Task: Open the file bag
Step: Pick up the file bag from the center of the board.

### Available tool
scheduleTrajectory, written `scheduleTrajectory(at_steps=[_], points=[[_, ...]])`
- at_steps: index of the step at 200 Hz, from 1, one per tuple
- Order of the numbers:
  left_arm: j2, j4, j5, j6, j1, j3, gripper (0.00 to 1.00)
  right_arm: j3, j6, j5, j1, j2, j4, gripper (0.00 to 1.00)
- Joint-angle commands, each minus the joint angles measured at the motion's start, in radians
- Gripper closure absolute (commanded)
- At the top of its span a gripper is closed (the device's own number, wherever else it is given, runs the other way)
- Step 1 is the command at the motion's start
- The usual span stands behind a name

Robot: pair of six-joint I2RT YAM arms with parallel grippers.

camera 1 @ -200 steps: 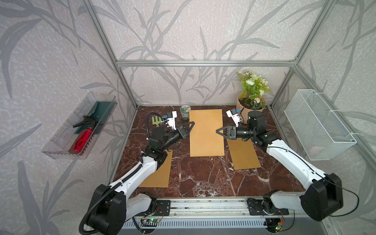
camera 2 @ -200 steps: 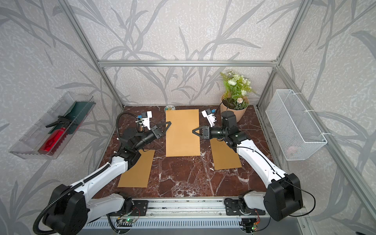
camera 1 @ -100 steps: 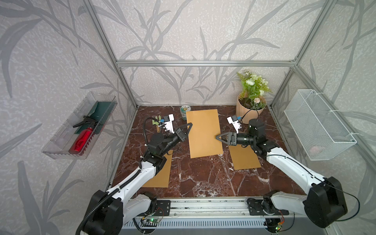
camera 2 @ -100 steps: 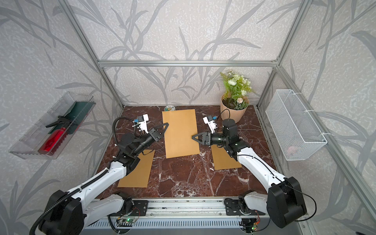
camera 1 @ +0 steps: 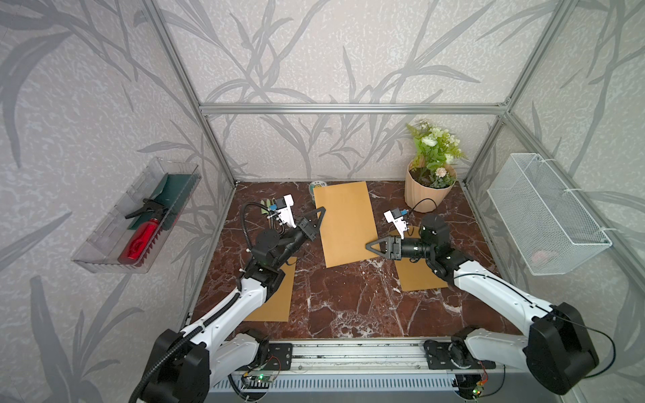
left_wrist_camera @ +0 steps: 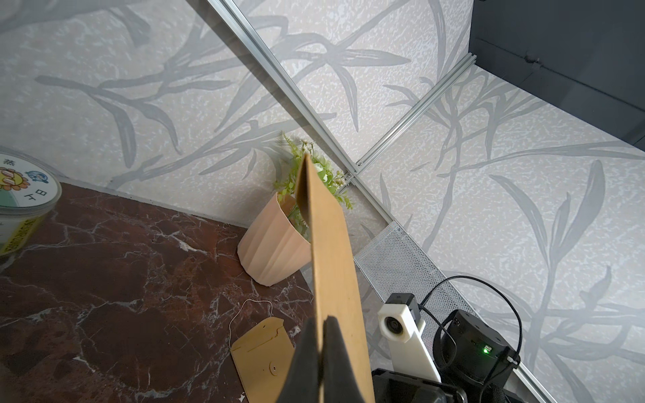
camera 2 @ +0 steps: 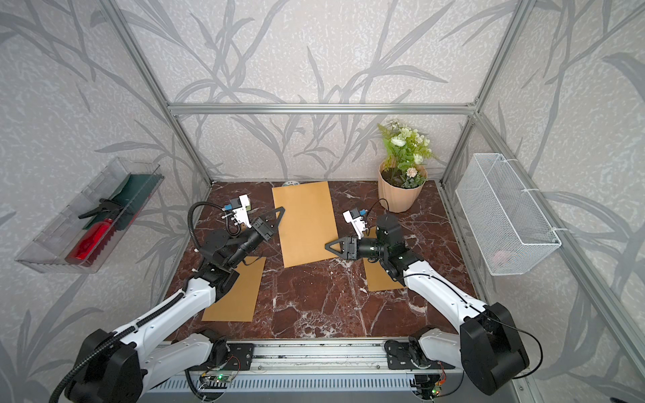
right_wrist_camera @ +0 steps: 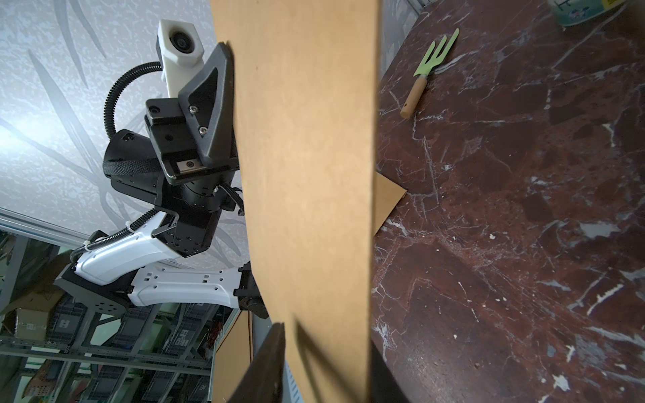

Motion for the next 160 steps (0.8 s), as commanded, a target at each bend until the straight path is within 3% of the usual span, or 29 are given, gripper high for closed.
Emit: scheduleTrajectory(at_steps=[1, 62, 102, 160], points=[[-0.018, 0.025, -0.034, 0.029, 0.009, -0.008, 1.0, -0.007, 0.002, -0.002, 0.008, -0.032, 0.031, 0.71], [-0.019, -0.032, -0.031, 0.04, 0.018, -0.002, 1.0, 0.014, -0.027, 0.008, 0.008, -0.044, -0.015, 0.93], [-0.045, -0.194, -0.057, 0.097, 0.018, 0.01, 0.63, 0.066, -0.132, 0.065, 0.008, -0.083, -0.184, 0.97], [-0.136, -0.604, -0.213, 0.231, 0.018, 0.082, 0.58, 0.19, -0.318, 0.272, 0.015, -0.141, -0.541, 0.99]])
